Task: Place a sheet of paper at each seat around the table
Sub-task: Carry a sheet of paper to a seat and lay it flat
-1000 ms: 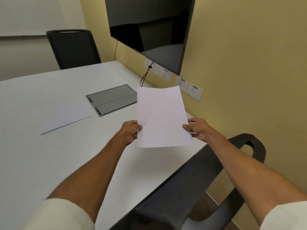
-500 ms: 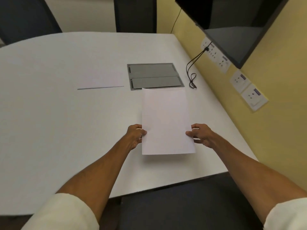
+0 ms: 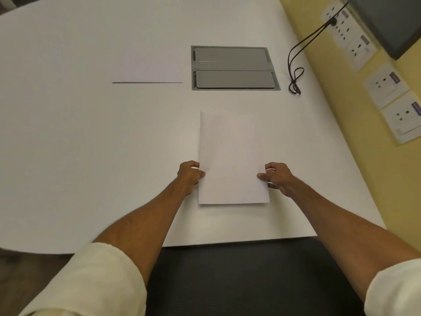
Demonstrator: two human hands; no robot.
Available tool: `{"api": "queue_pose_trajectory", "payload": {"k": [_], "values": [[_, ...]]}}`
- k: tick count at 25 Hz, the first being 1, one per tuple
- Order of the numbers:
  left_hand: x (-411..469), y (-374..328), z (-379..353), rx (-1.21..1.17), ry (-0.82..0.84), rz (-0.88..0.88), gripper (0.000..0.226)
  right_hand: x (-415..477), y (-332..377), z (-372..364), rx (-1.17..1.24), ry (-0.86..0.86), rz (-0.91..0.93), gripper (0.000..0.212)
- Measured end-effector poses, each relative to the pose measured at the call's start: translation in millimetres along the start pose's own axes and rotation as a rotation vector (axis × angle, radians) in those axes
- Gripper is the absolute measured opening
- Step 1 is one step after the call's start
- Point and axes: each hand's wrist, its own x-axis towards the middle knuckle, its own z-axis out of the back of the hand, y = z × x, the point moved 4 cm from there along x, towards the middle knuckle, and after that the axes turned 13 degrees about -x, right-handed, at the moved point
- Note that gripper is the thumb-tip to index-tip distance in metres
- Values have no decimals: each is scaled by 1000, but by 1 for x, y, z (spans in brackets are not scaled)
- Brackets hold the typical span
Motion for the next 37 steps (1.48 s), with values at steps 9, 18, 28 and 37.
{"api": "queue_pose_trajectory", "payload": {"k": [9, 18, 28, 37], "values": [[15, 19, -6, 188, -58, -66, 20, 20, -25, -11, -97, -47, -19, 19], [21, 24, -4, 319, -111, -137, 17, 21, -25, -14, -226, -128, 32, 17], [20, 19, -4, 468, -138, -180, 25, 16, -21, -19, -354, -207, 125, 44], [21, 20, -4, 474, -127, -165, 32, 16, -21, -20, -346, -207, 122, 45]]}}
